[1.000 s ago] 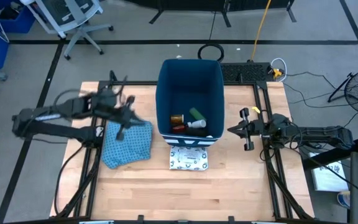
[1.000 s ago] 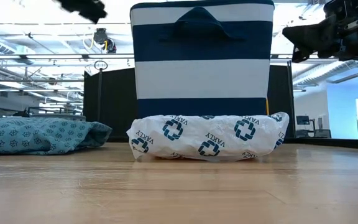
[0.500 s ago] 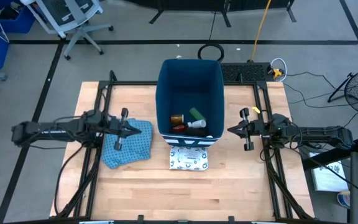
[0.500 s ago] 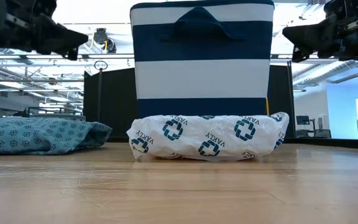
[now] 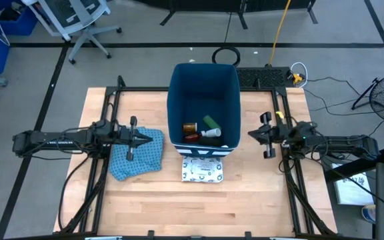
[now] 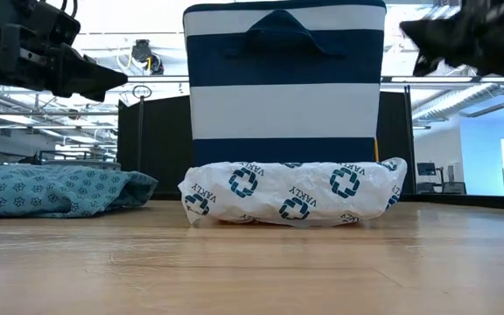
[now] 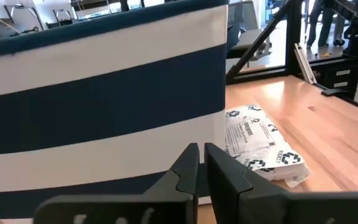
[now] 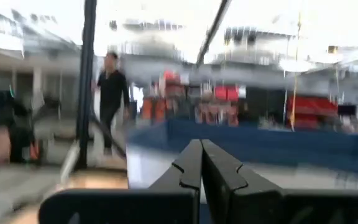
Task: Pick & place medical supplies in basket/bin
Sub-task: Put the mailer bag into the blue bin
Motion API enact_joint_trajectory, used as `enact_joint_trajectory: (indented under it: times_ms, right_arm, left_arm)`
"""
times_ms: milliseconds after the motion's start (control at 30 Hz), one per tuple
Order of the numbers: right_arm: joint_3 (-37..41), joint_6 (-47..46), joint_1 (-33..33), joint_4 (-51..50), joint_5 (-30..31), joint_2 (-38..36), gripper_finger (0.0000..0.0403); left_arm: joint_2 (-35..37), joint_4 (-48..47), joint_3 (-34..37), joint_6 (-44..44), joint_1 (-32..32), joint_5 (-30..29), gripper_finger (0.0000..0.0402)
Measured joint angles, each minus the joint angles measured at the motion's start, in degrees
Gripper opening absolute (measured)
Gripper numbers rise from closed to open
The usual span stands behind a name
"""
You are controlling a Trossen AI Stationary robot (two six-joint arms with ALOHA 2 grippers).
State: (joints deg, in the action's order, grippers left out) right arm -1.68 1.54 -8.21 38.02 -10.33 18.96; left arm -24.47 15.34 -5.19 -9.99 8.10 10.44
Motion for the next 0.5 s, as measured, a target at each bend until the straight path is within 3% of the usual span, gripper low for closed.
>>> enact_joint_trajectory:
  times_ms: [67,167,367,500]
  right_arm:
    - [-2.4,-1.7,0.2,0.1,-0.2,-0.2,0.0]
    - [-9.7,-0.7,2.5,-13.2,1.4,1.7,0.0]
    - [-26.4,8.3,14.0,-32.7,13.4,11.6,0.0]
    - [-34.3,12.2,23.7,-38.2,22.4,19.5,0.0]
  left_arm:
    - [0.0,0.0,0.0,0.0,0.0,0.0,0.0031]
    - [0.0,0.0,0.0,0.0,0.0,0.0,0.0028]
    - [0.0,-0.1,0.0,0.7,0.0,0.0,0.0008]
    - [0.0,-0.2,0.0,1.6,0.0,0.0,0.0005]
